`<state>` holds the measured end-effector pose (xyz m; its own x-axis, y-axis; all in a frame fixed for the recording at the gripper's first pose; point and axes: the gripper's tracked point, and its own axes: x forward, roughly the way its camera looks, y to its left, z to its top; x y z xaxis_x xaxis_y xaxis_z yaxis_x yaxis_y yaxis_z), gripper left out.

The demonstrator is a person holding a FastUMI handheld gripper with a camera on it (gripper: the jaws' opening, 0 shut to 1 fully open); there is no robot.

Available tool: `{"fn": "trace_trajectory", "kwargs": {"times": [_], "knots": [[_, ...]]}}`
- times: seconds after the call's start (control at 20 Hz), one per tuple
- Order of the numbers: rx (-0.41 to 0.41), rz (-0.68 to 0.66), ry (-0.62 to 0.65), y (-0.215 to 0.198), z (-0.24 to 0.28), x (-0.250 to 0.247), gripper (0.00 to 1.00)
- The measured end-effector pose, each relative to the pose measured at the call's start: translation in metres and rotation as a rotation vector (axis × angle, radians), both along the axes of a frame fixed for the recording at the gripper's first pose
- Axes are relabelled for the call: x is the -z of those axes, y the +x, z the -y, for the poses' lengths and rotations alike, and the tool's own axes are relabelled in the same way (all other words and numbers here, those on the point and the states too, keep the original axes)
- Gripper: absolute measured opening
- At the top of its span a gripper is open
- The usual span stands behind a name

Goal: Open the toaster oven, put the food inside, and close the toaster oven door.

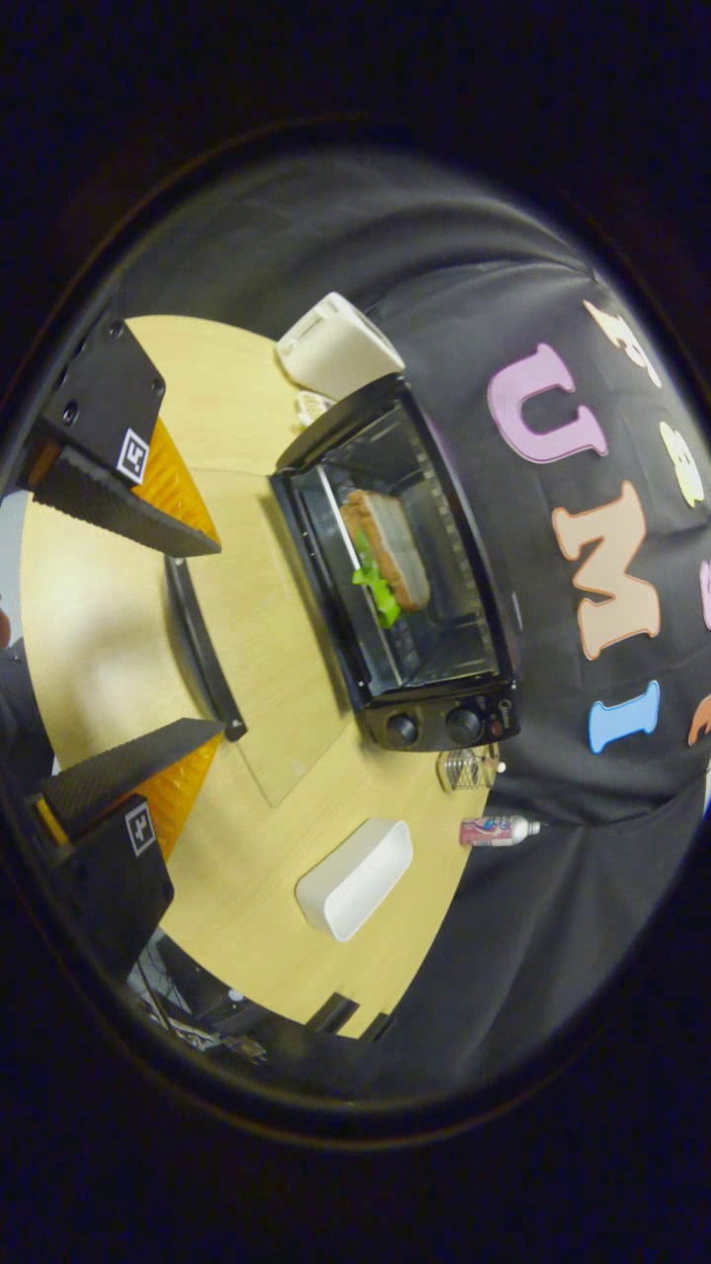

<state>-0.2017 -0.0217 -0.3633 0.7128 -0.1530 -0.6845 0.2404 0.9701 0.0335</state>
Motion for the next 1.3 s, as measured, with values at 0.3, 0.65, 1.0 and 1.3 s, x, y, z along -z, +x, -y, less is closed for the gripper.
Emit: {"fn": "trace_trajectory", "kwargs": {"times": [0.3,0.65,1.0,1.3], "knots": [[-0.052,-0.139,-0.097,-0.021,0.008,0.038,1.00],[-0.108,-0.186,-0.104,-0.018,0.000,0.065,1.00],[-0.144,-0.184,-0.112,-0.004,-0.004,0.077,1.00],[-0.172,-0.168,-0.141,0.000,-0.008,0.066,0.99]]}}
